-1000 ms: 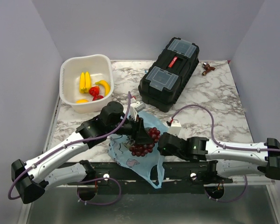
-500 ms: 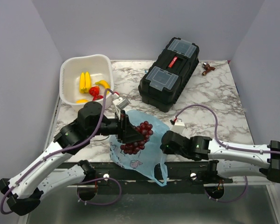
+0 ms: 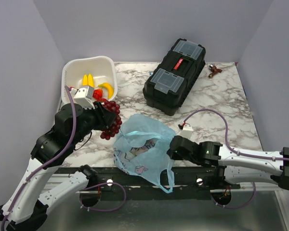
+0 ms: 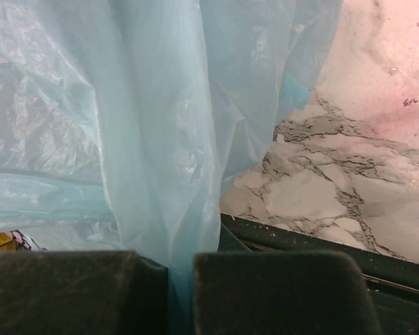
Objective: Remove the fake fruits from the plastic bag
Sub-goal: Place the fake fruit in the bin.
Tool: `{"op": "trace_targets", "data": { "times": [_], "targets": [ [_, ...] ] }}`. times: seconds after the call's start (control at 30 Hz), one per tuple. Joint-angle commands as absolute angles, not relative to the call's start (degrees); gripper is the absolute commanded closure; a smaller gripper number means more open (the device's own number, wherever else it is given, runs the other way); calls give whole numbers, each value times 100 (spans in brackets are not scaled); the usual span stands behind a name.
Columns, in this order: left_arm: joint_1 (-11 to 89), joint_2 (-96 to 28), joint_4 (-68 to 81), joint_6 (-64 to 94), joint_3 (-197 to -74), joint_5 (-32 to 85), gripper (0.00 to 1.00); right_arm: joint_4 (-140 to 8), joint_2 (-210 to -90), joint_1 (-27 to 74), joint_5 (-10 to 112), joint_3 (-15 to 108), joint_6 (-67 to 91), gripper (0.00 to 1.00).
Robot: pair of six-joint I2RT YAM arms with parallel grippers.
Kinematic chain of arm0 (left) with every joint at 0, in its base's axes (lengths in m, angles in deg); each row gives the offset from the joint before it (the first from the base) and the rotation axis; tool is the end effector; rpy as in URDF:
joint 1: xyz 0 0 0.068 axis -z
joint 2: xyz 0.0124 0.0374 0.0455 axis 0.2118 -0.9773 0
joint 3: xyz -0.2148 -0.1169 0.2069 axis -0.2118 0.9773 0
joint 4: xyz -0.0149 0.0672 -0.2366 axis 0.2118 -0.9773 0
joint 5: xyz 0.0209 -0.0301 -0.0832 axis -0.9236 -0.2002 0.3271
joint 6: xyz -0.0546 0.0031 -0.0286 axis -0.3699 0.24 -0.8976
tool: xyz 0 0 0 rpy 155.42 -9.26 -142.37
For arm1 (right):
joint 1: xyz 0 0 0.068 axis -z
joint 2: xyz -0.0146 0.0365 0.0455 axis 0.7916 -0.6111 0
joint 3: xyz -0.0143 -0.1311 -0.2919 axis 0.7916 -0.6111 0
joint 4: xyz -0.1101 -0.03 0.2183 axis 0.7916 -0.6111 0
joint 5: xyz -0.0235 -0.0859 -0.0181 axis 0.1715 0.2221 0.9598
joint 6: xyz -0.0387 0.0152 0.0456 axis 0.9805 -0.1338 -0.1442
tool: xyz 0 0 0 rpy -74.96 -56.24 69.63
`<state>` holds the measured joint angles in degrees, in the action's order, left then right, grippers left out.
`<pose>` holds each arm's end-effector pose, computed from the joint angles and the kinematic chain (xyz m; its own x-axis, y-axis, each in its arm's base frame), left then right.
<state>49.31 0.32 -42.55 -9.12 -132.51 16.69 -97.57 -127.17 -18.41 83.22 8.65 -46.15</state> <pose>0.0584 -0.0424 0.4408 -0.5481 -0.3150 -0.7748 0.3238 0.7742 -0.5439 0.0713 0.1463 0.2630 -0.8164 0.1689 -0.5522 -0.0938 0.9048 0.4155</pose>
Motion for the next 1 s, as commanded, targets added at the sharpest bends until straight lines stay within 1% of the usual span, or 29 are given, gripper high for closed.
{"op": "trace_targets", "data": {
  "times": [0.0,0.1,0.2,0.27,0.43,0.6,0.73,0.87,0.97],
  "targets": [
    [4541,-222,-4503,-783,-13507,251,100,-9795,-12683,-1790,8290,750,-4621,99],
    [4266,-576,-4547,-698,-13633,211,100,-9886,-12684,-1795,8253,783,-4713,99],
    [4044,-762,-4229,-527,-13461,-3,100,-9700,-12586,-1798,8235,637,-4707,99],
    [3764,-877,-3975,-598,-13335,58,100,-9740,-12517,-1795,8221,595,-4760,99],
    [2612,-1402,-3243,-1069,-13105,1069,100,-9657,-12229,-1791,8067,396,-4893,99],
    [1379,-2483,-2959,-2065,-13289,2511,100,-9838,-12048,-1795,8101,439,-4854,99],
    [714,-3518,-2980,-2521,-13743,2925,100,-9887,-12025,-1796,8071,508,-4784,99],
    [382,-4406,-3087,-2690,-14206,3104,99,-10074,-12005,-1798,8106,567,-4792,99],
    [220,-4743,-3035,-2734,-14365,3096,96,-10044,-11890,-1796,8056,490,-4891,99]
  ]
}}
